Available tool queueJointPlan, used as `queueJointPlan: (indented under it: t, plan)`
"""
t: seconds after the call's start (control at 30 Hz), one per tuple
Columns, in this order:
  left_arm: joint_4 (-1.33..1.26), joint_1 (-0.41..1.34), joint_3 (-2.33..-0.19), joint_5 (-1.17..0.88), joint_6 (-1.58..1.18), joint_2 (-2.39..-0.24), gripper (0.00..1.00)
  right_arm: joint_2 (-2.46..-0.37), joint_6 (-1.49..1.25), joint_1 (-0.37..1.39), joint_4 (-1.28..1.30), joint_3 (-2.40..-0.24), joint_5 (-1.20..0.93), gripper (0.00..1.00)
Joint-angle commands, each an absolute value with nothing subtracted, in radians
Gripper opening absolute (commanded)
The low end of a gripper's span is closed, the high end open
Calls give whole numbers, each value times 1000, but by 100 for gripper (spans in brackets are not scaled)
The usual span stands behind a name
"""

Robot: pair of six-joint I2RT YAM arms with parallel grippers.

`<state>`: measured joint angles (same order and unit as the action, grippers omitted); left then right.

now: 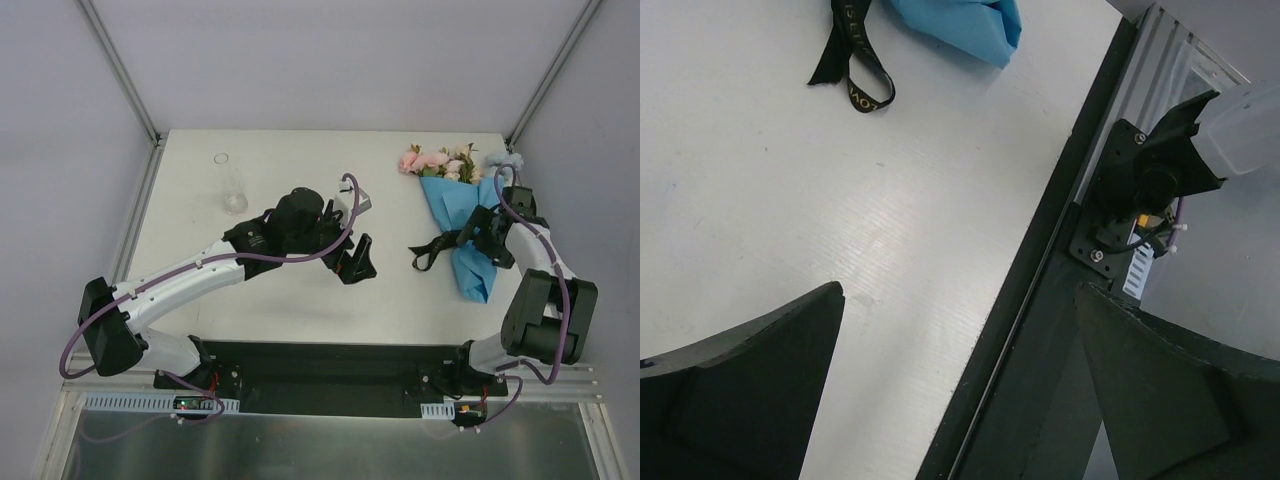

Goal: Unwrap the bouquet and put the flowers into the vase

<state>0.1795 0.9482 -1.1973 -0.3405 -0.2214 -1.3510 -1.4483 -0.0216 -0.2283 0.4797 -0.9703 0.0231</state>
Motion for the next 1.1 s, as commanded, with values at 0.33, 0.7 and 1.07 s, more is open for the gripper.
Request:
queueJointPlan:
  t: [0.33,0.7,1.07]
  plan:
    - [156,937,-1164,-268,-230,-1290,98,-1297,-130,370,477,-913,-40,96]
    - [195,810,-1420,-365,-391,-1592,93,-1301,-126,77,459,-969,-119,86]
    - [339,695,-1724,-457,-350,-1911,90,-1546,-40,224,462,-1155,-129,84]
